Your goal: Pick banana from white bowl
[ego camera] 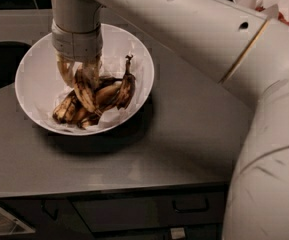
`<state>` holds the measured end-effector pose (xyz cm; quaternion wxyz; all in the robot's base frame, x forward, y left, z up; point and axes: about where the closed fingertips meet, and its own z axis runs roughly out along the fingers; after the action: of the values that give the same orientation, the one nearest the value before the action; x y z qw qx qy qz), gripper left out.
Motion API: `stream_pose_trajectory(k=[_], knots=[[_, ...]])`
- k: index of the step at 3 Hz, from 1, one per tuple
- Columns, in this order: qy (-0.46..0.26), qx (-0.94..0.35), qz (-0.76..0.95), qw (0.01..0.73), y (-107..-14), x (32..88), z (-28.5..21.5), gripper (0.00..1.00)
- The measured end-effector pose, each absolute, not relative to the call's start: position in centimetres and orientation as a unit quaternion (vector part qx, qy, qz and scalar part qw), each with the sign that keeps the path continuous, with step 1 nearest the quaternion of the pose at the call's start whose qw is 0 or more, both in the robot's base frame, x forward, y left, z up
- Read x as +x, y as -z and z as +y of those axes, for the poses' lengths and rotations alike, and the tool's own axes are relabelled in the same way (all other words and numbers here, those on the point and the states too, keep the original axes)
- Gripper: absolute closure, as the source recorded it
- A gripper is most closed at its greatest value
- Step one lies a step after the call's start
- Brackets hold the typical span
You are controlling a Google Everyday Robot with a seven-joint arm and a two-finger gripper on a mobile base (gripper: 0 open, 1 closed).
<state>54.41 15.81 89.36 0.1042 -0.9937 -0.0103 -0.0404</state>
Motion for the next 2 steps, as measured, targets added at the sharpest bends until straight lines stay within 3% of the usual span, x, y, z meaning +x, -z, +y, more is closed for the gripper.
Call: stream_pose_trajectory(k=[1,2], knots=[[0.081,-0.990,0.003,0.119,-90.4,53.6,15.0,1.00],[0.130,-0.983,0.017,0.131,-92.0,51.9,14.2,1.00]])
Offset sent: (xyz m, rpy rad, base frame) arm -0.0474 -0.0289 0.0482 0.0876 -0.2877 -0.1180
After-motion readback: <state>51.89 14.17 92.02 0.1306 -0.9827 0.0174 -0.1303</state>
